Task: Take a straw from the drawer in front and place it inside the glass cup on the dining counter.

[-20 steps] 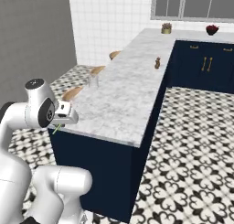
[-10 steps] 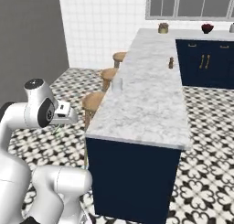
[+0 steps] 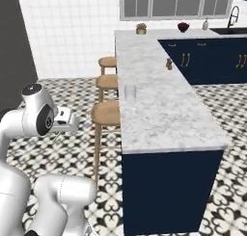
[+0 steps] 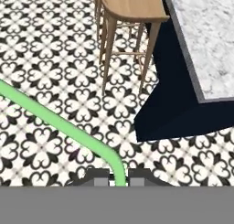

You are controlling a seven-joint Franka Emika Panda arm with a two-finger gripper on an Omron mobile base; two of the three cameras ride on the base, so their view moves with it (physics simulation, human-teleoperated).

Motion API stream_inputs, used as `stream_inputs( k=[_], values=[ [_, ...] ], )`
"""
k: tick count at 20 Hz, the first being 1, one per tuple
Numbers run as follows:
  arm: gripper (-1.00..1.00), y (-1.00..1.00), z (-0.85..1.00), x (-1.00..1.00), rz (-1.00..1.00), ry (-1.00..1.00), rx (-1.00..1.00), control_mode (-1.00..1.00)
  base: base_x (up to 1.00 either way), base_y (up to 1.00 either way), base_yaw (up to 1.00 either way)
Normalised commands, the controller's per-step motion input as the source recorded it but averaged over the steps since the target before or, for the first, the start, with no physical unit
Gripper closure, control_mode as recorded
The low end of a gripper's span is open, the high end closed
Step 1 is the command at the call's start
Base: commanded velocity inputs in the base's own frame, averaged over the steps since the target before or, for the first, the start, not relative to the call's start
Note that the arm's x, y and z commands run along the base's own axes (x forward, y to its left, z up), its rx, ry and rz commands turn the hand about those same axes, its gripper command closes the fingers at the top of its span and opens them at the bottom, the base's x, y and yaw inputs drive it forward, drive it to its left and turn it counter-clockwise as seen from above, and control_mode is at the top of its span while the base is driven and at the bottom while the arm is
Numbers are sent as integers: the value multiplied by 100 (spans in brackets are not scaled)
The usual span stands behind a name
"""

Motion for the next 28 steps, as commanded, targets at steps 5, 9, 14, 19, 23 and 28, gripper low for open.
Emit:
stream_inputs(
  k=[5,9,14,19,23,28],
  values=[
    [100,0,0,0,0,0,0,100,67,83,-62],
    [100,0,0,0,0,0,0,100,65,81,-63],
    [100,0,0,0,0,0,0,100,43,87,-61],
    [100,0,0,0,0,0,0,100,0,95,-58],
    [100,0,0,0,0,0,0,100,-9,84,-61],
    [100,0,0,0,0,0,0,100,-3,81,-62]
  ],
)
